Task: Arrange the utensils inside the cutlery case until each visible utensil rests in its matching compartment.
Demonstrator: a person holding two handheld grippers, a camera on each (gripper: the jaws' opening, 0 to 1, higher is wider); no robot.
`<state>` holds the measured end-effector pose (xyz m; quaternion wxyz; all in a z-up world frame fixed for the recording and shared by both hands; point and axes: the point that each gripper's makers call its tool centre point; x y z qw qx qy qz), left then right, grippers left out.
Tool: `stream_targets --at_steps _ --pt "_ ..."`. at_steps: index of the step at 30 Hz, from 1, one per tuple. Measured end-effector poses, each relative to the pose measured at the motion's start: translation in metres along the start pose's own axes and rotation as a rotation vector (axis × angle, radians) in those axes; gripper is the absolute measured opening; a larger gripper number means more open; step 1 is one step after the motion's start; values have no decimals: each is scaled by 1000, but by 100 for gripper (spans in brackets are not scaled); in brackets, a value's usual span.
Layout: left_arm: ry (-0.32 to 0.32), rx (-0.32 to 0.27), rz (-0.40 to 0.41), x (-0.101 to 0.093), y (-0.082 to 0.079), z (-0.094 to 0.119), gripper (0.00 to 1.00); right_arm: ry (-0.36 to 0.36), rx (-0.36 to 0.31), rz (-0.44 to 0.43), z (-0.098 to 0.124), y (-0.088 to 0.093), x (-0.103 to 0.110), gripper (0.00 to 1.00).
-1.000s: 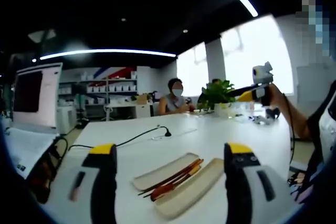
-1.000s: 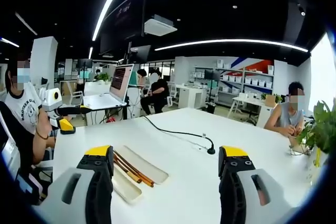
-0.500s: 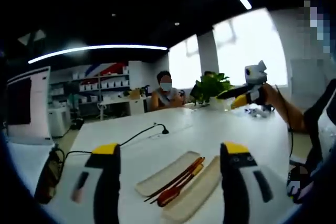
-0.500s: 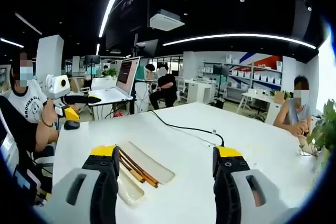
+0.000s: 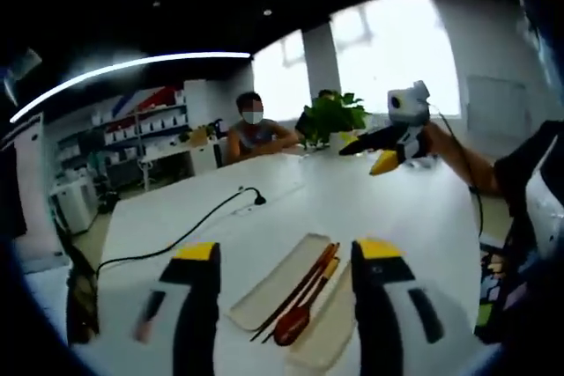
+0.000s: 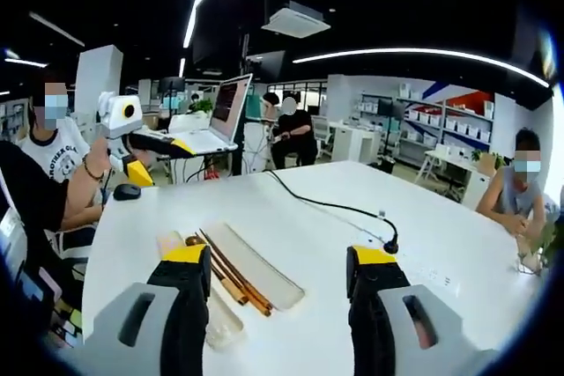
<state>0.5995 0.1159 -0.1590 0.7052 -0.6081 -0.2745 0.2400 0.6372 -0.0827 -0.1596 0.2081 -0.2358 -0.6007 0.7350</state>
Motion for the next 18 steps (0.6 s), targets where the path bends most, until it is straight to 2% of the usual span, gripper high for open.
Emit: stream_targets --at_steps 3,5,9,12,18 --pt "14 91 -35 4 18 -6 56 -28 14 13 -6 7 2 61" --pt "22 127 -70 6 25 -10 56 -32 33 35 -8 12 2 59" --pt "52 176 -85 4 34 -21 55 -53 50 54 -13 20 4 53" --pt "92 221 -106 1 39 -31 49 -74 71 55 -18 29 7 48" --pt "169 331 -179 -8 53 -55 45 -103 141 47 -30 50 8 45"
Point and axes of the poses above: the point that each gripper's makers call its tool centre point, and the gripper's own axes: z roughly backward along the fingers, x roughly to its left, y roughly out of its underside, and after that the axes turned 9 degrees about -x, right-handed
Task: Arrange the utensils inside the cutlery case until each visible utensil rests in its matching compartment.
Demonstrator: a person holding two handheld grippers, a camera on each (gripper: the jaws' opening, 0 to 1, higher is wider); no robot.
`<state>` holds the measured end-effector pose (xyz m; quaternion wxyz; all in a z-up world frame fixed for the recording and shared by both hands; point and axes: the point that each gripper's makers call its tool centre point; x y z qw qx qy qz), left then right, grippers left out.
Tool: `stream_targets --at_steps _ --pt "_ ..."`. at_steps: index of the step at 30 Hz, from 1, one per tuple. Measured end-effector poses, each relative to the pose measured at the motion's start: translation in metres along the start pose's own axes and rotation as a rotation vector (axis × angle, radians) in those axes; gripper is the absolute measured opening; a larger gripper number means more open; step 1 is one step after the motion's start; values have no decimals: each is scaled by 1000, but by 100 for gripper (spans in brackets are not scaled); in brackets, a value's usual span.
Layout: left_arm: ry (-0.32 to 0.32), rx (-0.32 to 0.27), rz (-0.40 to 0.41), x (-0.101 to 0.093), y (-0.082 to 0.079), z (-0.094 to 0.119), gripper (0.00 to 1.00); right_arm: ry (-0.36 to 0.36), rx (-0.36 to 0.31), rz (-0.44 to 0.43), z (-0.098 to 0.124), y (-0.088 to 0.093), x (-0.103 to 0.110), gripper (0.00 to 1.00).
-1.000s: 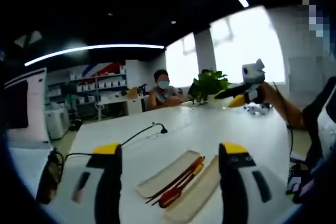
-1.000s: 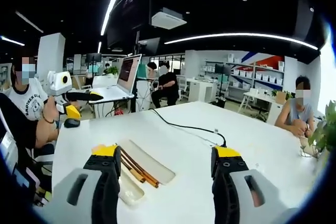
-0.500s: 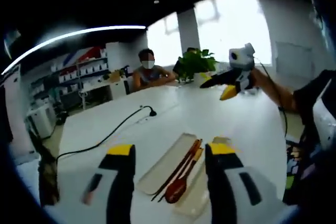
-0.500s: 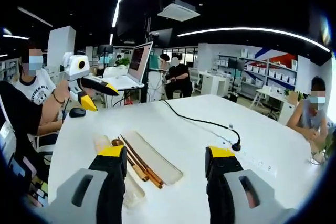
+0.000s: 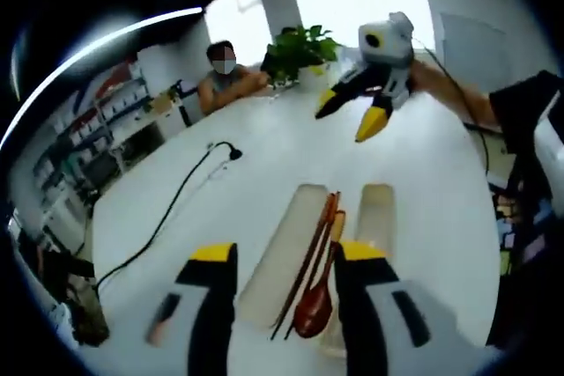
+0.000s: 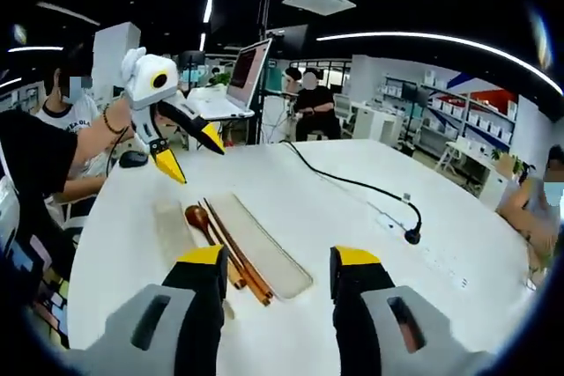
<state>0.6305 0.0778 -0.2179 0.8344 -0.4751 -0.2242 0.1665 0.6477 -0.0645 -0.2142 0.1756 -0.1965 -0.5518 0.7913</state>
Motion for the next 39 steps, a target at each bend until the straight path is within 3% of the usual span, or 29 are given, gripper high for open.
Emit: stream_targets --at_steps 6,17,23,30,39 --pt "67 84 -59 -7 8 -22 37 -38 62 57 -9 16 1 37" --pt "187 274 -169 -23 41 -51 26 -116 172 124 -20 48 9 28" --pt "221 308 -166 -29 46 -58 27 -163 215 143 -22 59 17 26" --pt "249 343 -166 -36 53 -60 19 -219 288 148 -28 81 21 22" --pt "298 397 -163 -42 61 -60 13 -271 363 179 -32 93 19 16"
Point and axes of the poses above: the point that each gripper's makers call its tool centre point, and the gripper's own axes: z roughly backward along the fingers, x roughly to its left, y roughly out of its underside, and after that the axes turned 9 degrees about -x, right-handed
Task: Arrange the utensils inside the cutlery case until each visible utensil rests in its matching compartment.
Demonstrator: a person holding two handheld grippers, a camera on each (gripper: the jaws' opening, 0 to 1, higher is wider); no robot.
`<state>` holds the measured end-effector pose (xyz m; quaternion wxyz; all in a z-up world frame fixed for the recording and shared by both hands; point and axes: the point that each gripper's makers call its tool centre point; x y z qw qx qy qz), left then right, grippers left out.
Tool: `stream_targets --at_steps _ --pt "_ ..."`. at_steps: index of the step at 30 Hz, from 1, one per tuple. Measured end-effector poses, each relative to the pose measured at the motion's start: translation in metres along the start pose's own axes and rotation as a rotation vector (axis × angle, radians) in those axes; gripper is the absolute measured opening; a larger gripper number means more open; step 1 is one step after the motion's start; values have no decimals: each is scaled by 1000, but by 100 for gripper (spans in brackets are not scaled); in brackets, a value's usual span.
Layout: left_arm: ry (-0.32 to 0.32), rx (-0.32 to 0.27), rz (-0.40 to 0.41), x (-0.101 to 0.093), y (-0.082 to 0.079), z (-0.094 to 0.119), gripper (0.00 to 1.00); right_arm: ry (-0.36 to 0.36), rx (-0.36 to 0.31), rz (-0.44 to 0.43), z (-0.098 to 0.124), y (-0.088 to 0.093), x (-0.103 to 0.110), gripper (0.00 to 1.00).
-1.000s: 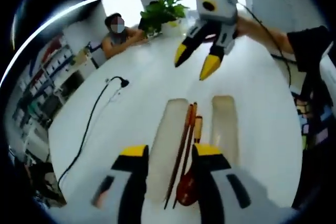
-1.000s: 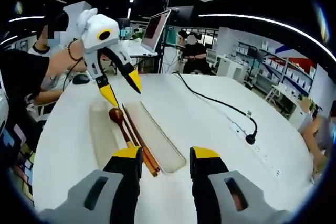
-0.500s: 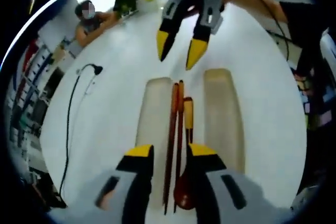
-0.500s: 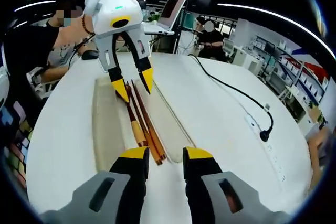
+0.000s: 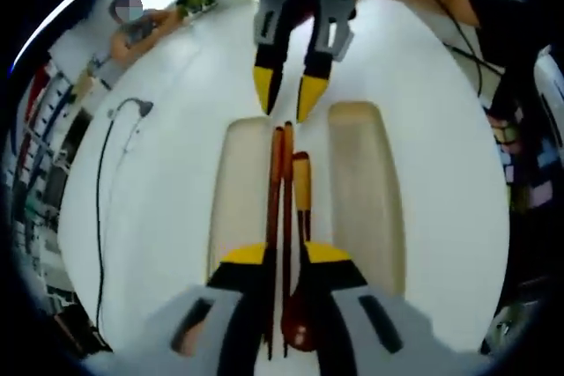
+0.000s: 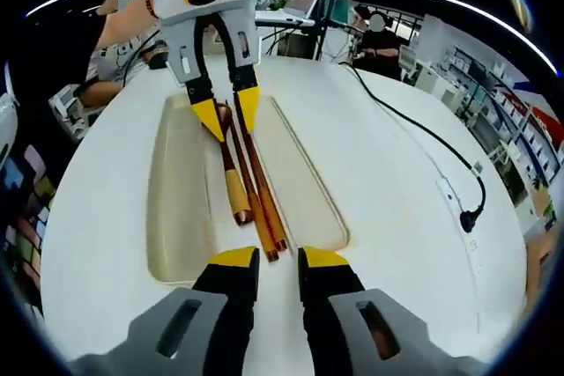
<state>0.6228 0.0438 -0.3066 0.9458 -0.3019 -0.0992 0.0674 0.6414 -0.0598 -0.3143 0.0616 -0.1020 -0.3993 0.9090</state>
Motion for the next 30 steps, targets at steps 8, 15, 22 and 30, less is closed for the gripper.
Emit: stream_targets --at_steps 8,15,22,30 --pt "19 35 -11 -2 7 -6 13 -26 9 13 -1 -1 2 10" --pt "30 47 3 0 6 -10 9 -54 32 23 -6 0 5 8" --pt "47 48 20 0 5 -12 8 -78 41 31 -7 0 7 6" --pt "50 46 16 -1 4 -14 6 -97 75 43 -10 6 7 6"
Point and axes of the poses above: the point that each gripper's makers call its tool centre point, and the gripper's own axes: z roughly backward along the fingers, x roughly to its left, y roughly out of its underside, and after that the axes turned 9 degrees about -x, right-handed
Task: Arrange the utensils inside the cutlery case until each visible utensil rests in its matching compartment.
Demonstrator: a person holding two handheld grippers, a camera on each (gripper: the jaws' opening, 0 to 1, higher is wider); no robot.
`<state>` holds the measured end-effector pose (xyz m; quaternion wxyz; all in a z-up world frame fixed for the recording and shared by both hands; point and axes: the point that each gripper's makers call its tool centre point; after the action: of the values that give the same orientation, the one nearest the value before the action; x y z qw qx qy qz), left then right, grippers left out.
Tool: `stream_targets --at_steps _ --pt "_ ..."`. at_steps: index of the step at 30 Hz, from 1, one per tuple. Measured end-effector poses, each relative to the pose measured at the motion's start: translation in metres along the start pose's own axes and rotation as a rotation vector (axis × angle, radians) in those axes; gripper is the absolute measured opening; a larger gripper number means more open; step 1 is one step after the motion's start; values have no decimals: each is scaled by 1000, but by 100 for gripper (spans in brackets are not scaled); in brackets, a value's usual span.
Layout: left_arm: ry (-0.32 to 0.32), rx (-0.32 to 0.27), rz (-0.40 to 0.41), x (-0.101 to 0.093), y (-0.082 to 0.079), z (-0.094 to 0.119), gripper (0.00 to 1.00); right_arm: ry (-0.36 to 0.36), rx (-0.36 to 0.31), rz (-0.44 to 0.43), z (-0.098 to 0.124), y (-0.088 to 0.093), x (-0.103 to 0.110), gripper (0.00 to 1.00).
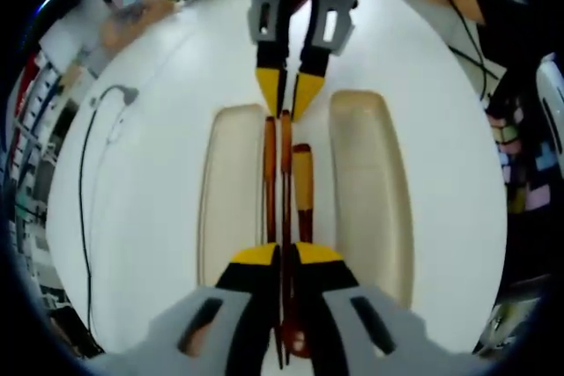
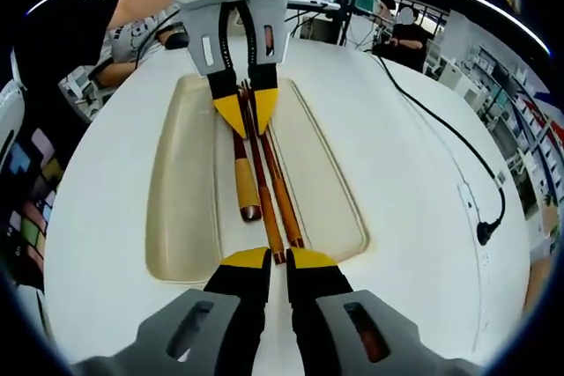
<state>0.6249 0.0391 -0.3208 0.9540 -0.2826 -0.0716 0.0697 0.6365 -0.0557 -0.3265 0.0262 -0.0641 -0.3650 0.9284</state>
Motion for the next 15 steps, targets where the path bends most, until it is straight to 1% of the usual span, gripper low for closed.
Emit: stream_targets --at_steps 4,9,11,15 --pt "4 3 -5 -1 0 -1 6 -11 -2 -4 -1 0 0 6" --pt "22 28 -20 -3 3 -4 7 -25 -2 -7 -1 0 0 6" --pt "22 22 -12 -3 1 -5 7 -31 -3 -3 -1 0 1 6" --pt "38 32 -3 -1 0 -6 6 -39 -7 4 -1 0 1 5"
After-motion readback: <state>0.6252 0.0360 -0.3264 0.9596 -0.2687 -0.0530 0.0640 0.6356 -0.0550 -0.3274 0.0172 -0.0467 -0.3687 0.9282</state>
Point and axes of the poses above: the point that each gripper's makers call its tool centre point, and the gripper's own axes: z roughly backward along the fingers, x roughly to its left, y roughly out of its underside, and after that the axes turned 9 degrees about -x, right-handed
